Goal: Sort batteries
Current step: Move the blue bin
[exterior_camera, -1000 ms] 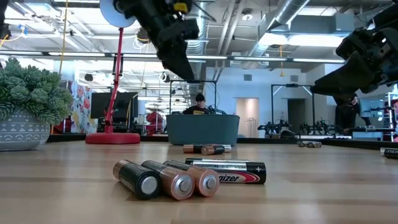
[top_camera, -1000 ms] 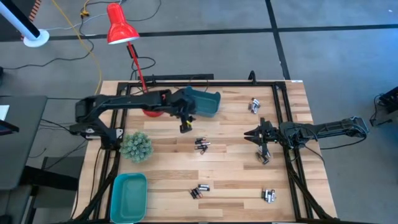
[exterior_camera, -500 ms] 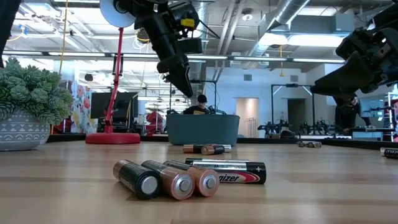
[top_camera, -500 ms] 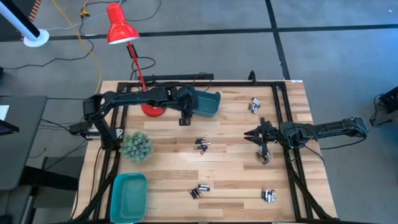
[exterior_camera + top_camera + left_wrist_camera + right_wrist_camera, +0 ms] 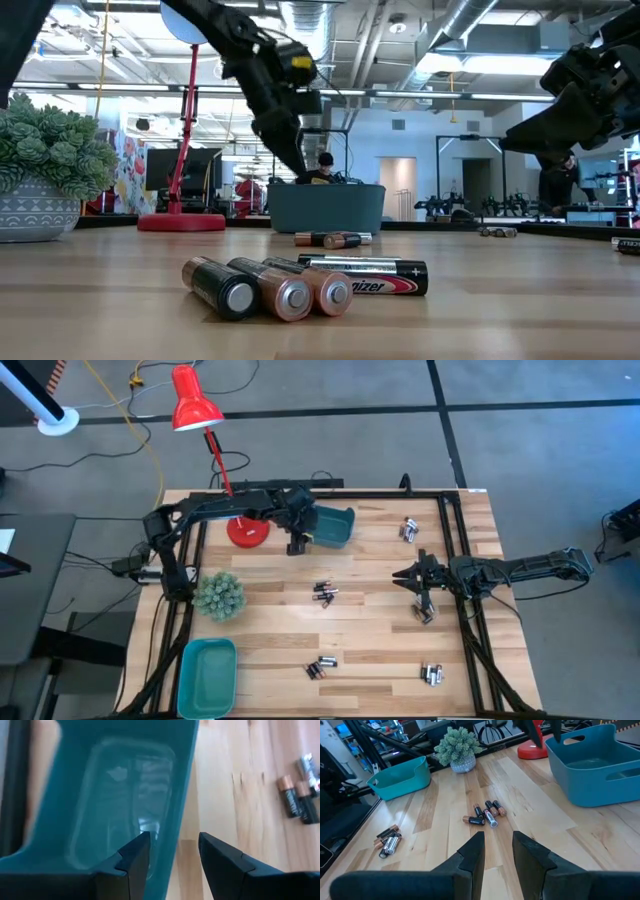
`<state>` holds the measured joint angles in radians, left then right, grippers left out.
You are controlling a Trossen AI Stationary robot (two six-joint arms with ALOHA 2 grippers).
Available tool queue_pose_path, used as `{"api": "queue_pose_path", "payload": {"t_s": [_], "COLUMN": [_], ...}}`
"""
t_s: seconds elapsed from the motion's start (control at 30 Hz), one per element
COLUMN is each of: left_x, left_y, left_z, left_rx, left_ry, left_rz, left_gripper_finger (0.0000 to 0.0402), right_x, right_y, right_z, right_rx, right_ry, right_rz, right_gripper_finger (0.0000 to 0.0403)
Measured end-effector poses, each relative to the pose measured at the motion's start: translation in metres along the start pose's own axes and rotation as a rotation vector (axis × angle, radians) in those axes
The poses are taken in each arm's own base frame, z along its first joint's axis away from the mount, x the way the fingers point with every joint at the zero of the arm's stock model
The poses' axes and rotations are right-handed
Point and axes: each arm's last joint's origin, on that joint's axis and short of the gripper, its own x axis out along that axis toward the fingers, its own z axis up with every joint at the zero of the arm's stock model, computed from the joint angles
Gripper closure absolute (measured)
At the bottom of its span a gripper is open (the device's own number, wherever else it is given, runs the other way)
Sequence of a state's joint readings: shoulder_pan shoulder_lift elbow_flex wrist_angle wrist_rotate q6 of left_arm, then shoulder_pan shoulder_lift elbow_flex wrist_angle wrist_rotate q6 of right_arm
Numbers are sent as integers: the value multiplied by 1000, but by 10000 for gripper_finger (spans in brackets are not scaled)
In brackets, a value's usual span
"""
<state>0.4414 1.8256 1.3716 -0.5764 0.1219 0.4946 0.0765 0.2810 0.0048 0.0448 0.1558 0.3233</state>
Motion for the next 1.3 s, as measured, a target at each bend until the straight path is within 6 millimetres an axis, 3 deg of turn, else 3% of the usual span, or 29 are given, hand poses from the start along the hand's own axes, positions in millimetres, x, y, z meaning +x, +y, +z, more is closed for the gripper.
{"api": "queue_pose_path", "payload": {"t_s": [0.5, 0.6, 0.83, 1.0, 1.3], "left_x": [43, 48, 45, 36, 11], "left_y": [4, 1, -4, -5, -4], "left_z": [2, 0, 1, 3, -10], "left_rx": [116, 134, 312, 507, 940], "left_ry": [98, 155, 256, 321, 508], "left_rz": [14, 43, 116, 50, -250], "left_gripper_finger": [241, 258, 385, 398, 400], "right_x": [0, 0, 0, 0, 0], "right_y": [0, 0, 0, 0, 0], "right_z": [0, 0, 0, 0, 0], "right_rx": [0, 0, 0, 0, 0], "right_ry": [0, 0, 0, 0, 0], "right_rz": [0, 0, 0, 0, 0], "right_gripper_finger": [285, 285, 285, 285, 285]}}
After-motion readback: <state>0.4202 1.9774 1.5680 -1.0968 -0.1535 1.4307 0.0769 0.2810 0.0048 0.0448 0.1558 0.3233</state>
